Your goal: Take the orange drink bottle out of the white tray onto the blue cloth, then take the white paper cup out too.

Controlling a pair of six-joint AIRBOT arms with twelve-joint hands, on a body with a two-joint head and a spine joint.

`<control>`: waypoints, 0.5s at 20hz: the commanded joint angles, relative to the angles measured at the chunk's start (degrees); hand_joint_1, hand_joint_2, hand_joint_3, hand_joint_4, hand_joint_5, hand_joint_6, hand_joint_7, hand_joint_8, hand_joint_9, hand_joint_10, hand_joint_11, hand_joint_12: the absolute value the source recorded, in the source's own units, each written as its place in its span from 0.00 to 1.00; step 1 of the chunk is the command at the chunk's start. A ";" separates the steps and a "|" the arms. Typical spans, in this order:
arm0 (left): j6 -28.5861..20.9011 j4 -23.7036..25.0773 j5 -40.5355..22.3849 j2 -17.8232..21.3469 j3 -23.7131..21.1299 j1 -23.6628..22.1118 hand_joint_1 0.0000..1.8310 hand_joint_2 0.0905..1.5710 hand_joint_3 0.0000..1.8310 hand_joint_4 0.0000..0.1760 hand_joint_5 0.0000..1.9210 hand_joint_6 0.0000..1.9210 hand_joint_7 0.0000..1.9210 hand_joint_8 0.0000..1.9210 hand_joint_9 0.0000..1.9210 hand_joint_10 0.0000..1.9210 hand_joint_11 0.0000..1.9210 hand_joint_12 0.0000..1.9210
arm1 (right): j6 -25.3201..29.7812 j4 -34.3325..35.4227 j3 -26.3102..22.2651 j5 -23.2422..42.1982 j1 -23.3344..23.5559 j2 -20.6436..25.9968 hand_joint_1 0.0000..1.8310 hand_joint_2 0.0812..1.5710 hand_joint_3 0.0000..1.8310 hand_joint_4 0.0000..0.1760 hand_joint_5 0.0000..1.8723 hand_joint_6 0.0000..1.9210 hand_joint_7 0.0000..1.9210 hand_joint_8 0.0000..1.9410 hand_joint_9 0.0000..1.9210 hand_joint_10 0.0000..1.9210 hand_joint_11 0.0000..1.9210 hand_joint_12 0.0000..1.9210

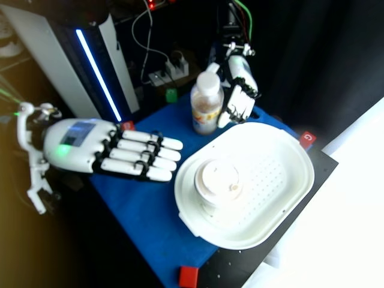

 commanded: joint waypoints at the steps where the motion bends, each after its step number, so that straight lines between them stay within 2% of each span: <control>1: -0.68 -0.81 -8.23 0.64 -0.19 -0.24 0.36 0.74 0.00 0.00 0.22 0.00 0.26 0.01 0.20 0.22 0.04 0.71 | -0.20 0.15 0.01 7.16 0.44 -0.09 0.30 0.82 0.00 0.00 0.00 0.00 0.00 0.00 0.00 0.00 0.00 0.00; 2: -0.26 -0.86 -8.35 1.41 -0.85 0.21 0.36 0.74 0.00 0.00 0.22 0.00 0.26 0.01 0.20 0.22 0.04 0.71 | -0.20 0.18 0.01 7.16 0.44 -0.07 0.30 0.82 0.00 0.00 0.00 0.00 0.00 0.00 0.00 0.00 0.00 0.00; 3: 0.57 -0.97 -8.62 2.35 -1.64 0.67 0.33 0.72 0.00 0.23 0.16 0.00 0.16 0.00 0.09 0.18 0.00 0.64 | -0.20 0.19 0.02 7.16 0.44 -0.05 0.26 0.82 0.00 0.00 0.00 0.00 0.00 0.00 0.00 0.00 0.00 0.00; 4: 1.09 -1.01 -9.04 3.18 -2.30 1.17 0.33 0.72 0.00 0.23 0.16 0.00 0.16 0.00 0.09 0.18 0.00 0.64 | -0.20 0.20 0.05 7.16 0.44 -0.04 0.26 0.82 0.00 0.00 0.00 0.00 0.00 0.00 0.00 0.00 0.00 0.00; 5: 1.43 -1.05 -9.81 4.13 -3.06 1.94 0.29 0.69 0.00 0.43 0.06 0.00 0.05 0.00 0.02 0.06 0.00 0.25 | -0.20 0.23 0.07 7.16 0.45 -0.04 0.27 0.82 0.00 0.00 0.00 0.00 0.00 0.00 0.00 0.00 0.00 0.00; 6: 2.04 -1.23 -10.47 4.81 -3.68 2.47 0.29 0.69 0.00 0.43 0.06 0.00 0.05 0.00 0.02 0.06 0.00 0.25 | -0.20 0.25 0.06 7.17 0.45 -0.04 0.27 0.82 0.00 0.00 0.00 0.00 0.00 0.00 0.00 0.00 0.00 0.00; 7: 3.02 -1.88 -11.68 5.92 -4.70 3.47 0.28 0.67 0.00 0.46 0.03 0.00 0.01 0.00 0.01 0.02 0.00 0.08 | -0.17 0.28 0.06 7.17 0.45 -0.04 0.26 0.82 0.00 0.00 0.00 0.00 0.00 0.00 0.00 0.00 0.01 0.00; 8: 3.41 -2.50 -13.21 6.71 -5.51 4.58 0.27 0.65 0.00 0.55 0.01 0.00 0.00 0.00 0.00 0.00 0.00 0.01 | -0.12 0.28 0.05 7.17 0.46 -0.04 0.27 0.82 0.00 0.00 0.00 0.00 0.00 0.00 0.00 0.00 0.00 0.00; 9: 3.76 -3.47 -15.01 7.50 -6.24 5.99 0.28 0.63 0.00 0.62 0.00 0.00 0.00 0.00 0.00 0.00 0.00 0.00 | 0.25 0.28 0.07 7.18 0.46 -0.04 0.25 0.81 0.00 0.00 0.00 0.00 0.00 0.00 0.00 0.00 0.01 0.00; 10: 4.26 -4.76 -16.68 8.41 -7.04 7.65 0.26 0.63 0.00 0.71 0.00 0.00 0.00 0.00 0.00 0.00 0.00 0.00 | 0.94 0.27 0.10 7.19 0.47 -0.04 0.18 0.82 0.00 0.00 0.00 0.00 0.00 0.00 0.00 0.00 0.00 0.00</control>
